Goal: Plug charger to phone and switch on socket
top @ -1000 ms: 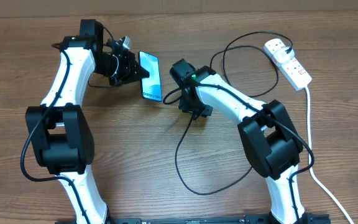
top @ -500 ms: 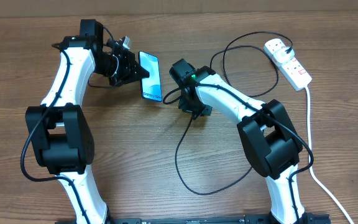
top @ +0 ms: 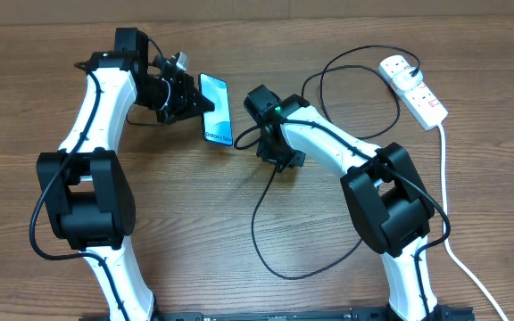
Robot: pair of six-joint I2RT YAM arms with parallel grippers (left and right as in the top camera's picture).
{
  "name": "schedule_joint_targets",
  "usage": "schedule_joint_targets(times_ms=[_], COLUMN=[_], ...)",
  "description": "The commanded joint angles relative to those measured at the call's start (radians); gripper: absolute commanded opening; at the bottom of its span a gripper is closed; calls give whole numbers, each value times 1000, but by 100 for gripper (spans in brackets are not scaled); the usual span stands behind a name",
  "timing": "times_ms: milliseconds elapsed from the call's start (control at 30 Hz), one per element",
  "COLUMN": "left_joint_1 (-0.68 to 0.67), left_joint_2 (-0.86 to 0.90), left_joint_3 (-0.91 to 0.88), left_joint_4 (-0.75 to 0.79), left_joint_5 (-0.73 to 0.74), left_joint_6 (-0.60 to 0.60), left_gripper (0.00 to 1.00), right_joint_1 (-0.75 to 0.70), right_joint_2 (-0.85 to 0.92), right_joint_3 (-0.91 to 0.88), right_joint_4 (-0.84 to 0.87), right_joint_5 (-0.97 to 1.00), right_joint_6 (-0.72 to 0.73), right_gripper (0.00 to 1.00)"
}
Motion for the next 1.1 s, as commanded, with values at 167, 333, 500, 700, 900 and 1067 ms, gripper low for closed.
schedule_joint_targets(times_ms=[167,333,500,700,900,1067], left_joint_1=[-6,-6,-6,-6,-6,-6], left_joint_2=[-34,-34,-34,-34,-34,-34], left_joint_3=[24,24,24,24,24,24], left_joint_4=[-2,-9,-10,-10,-9,-8], left_joint_5=[24,24,33,135,408,594], left_joint_6=[19,19,19,34,38,38], left_gripper=[4,4,4,4,4,4], right_joint_1=[-3,-4,-3,-4,-4,-4], right_joint_2=[30,30,30,23,-95,-229], right_joint_3=[9,9,9,14,28,28], right_joint_4=[-1,2,6,1,-51,-98], right_joint_5=[-34,-34,-34,-51,-69,-167], right_joint_6=[-1,-1,-5,-5,-10,-112], right_gripper=[17,13,8,4,4,4])
